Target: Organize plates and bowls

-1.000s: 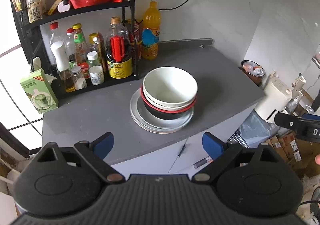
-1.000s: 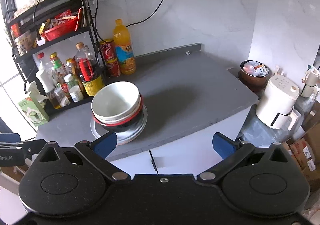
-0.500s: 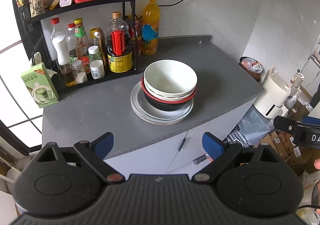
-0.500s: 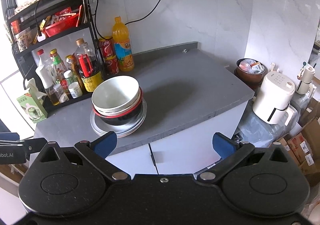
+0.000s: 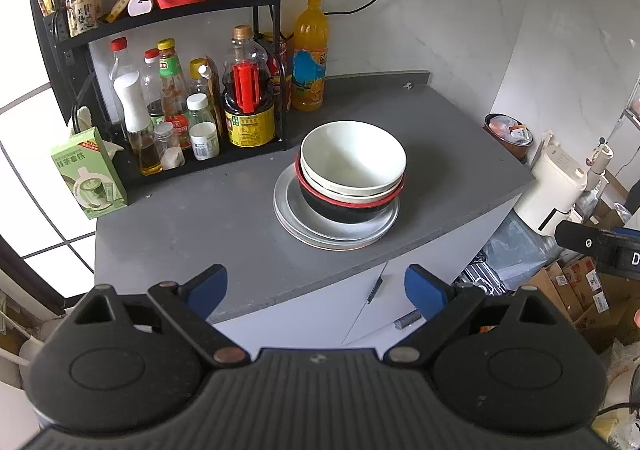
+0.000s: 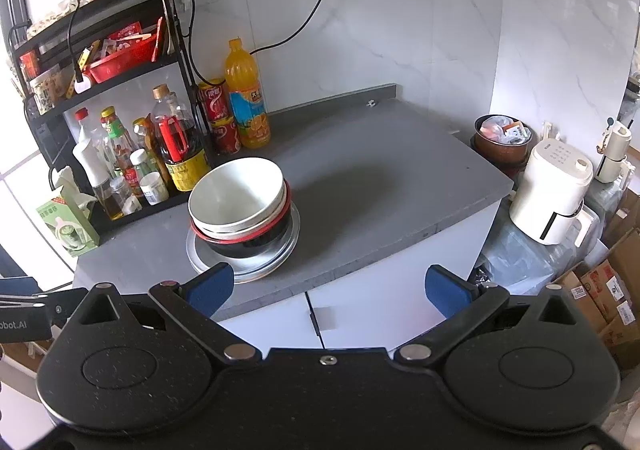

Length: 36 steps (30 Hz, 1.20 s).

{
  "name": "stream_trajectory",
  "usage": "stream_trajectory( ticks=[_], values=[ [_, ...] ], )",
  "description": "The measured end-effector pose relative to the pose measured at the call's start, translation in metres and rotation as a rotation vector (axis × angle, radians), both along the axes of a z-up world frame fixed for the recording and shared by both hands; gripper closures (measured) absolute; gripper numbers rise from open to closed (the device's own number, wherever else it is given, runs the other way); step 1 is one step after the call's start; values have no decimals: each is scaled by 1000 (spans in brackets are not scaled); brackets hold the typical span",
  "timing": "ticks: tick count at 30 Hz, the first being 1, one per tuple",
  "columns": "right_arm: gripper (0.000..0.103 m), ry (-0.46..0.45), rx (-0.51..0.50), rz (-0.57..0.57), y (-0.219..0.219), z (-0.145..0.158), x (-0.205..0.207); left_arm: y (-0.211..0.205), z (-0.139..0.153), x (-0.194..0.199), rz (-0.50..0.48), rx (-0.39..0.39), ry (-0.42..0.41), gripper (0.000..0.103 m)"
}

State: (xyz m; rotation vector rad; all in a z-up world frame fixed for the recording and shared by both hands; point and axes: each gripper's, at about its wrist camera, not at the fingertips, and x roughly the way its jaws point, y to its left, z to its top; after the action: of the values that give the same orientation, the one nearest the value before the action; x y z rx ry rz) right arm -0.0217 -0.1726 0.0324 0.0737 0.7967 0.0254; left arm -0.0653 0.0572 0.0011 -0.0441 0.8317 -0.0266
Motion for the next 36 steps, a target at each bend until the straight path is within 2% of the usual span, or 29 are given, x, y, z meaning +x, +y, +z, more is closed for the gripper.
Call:
stream_trajectory(
  ticks=[8,36],
  values=[
    [0,-21,4,-4,4,5,3,3,1,3,-2,3,-5,9],
    [0,1,-17,-5,10,4,-3,19,-1,1,18,-21,11,8]
  ],
)
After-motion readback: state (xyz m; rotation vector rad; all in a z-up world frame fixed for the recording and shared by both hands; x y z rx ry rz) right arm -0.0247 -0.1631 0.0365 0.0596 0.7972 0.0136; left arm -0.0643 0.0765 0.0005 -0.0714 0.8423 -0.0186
